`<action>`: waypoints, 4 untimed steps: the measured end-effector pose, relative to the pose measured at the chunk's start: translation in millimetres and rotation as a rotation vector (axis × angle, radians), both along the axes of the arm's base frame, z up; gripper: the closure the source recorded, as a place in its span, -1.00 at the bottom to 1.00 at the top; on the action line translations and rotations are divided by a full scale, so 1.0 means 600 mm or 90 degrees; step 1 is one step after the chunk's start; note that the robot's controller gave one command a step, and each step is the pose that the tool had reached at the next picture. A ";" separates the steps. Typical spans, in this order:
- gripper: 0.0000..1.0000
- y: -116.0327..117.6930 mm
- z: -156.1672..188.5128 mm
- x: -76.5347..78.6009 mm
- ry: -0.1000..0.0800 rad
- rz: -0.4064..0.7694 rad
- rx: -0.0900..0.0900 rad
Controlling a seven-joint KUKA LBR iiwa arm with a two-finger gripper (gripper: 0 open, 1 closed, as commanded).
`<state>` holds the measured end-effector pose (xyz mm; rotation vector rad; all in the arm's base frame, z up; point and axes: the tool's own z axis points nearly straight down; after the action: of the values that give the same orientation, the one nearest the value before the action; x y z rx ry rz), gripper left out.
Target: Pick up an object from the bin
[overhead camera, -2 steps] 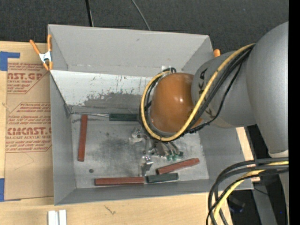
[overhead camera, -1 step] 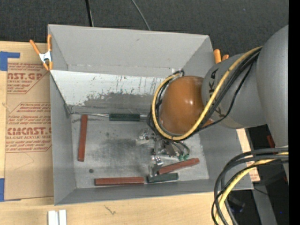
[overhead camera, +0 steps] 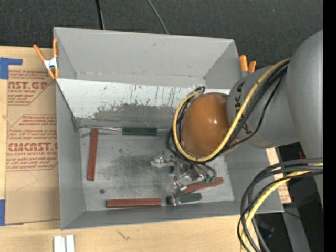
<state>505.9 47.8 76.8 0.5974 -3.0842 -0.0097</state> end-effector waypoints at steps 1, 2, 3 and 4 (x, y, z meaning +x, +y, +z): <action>1.00 -0.126 0.000 0.067 -0.014 -0.057 -0.002; 1.00 -0.126 0.000 0.067 -0.014 -0.057 -0.002; 1.00 -0.172 0.189 0.067 -0.002 -0.039 -0.003; 1.00 -0.172 0.189 0.066 -0.002 -0.039 -0.003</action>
Offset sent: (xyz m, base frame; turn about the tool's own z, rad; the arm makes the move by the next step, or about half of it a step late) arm 0.0000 0.0000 0.0000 0.0000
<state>545.7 -55.5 190.0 0.5028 -3.1029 -0.0014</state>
